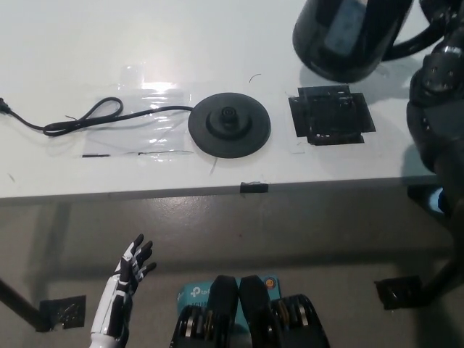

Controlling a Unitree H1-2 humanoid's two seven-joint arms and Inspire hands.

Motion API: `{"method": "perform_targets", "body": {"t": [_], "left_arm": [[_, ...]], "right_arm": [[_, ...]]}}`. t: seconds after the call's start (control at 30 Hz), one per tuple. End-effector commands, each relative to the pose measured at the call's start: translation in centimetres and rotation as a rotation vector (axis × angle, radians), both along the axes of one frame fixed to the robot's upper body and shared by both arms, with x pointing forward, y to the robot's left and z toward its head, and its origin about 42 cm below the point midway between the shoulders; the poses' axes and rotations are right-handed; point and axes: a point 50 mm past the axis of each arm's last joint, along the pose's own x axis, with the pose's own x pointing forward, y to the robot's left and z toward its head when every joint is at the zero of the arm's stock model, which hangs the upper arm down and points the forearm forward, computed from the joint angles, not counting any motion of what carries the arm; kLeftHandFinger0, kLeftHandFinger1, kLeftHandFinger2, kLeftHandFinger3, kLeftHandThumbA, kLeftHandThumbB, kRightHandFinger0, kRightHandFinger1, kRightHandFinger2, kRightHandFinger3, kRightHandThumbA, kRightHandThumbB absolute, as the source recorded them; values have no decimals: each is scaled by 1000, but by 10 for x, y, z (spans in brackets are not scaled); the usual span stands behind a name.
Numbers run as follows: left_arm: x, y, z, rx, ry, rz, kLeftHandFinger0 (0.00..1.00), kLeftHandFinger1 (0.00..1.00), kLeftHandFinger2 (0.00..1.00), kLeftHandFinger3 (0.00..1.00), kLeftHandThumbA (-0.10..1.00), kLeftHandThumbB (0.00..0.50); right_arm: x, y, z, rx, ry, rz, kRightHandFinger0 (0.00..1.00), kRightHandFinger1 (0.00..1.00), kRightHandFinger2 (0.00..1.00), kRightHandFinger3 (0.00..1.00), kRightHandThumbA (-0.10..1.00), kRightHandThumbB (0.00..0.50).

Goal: Use the right hand to grab the handle of the kettle from the base and place it on the right side

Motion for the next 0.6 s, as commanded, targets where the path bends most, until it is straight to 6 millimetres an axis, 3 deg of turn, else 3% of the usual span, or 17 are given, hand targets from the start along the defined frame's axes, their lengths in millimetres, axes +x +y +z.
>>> {"method": "perform_targets", "body": {"t": [0.0,0.03,0.07,0.1,0.13,0.17,0.2,0.3,0.37,0.47,0.5,0.57], "left_arm": [[0,2,5,1,-37,-9,953,1000,1000,1000,1000,476],[0,2,5,0,-38,-10,956,1000,1000,1000,1000,471],[0,3,5,-3,-40,-9,953,1000,1000,1000,1000,468],[0,3,5,-3,-48,-7,949,1000,1000,1000,1000,469],[1,3,5,0,-52,-7,943,1000,1000,1000,1000,472],[1,4,5,0,-50,-7,941,1000,1000,1000,1000,478],[0,5,6,0,-47,-7,940,1000,1000,1000,1000,480],[0,6,6,1,-41,-6,944,1000,1000,1000,1000,482],[0,6,5,0,-42,-4,943,1000,1000,1000,1000,477],[1,6,5,-2,-41,-3,941,1000,1000,1000,1000,474],[0,6,5,-2,-39,-3,941,1000,1000,1000,1000,472],[-2,6,3,-4,-35,-1,943,1000,1000,1000,1000,476]], "right_arm": [[1,14,44,-97,-214,43,880,251,342,479,-100,161],[1,14,42,-96,-209,45,598,172,305,494,-100,174],[1,17,37,-96,-195,49,273,50,297,574,-100,213],[0,19,32,-107,-182,52,55,10,199,596,-100,208],[0,19,28,-114,-181,58,2,0,82,425,-100,196],[-1,18,25,-121,-182,65,0,0,94,256,-100,179],[-2,18,23,-125,-183,67,0,6,190,170,-100,159],[-2,13,19,-152,-175,71,0,52,409,208,-100,128],[-2,10,17,-165,-158,77,0,161,555,345,-100,117],[-2,6,20,-204,-166,72,0,167,553,419,-100,124],[-3,5,20,-218,-173,74,0,169,572,504,-100,119],[-3,3,21,-206,-187,84,0,169,590,567,-100,124]]}}
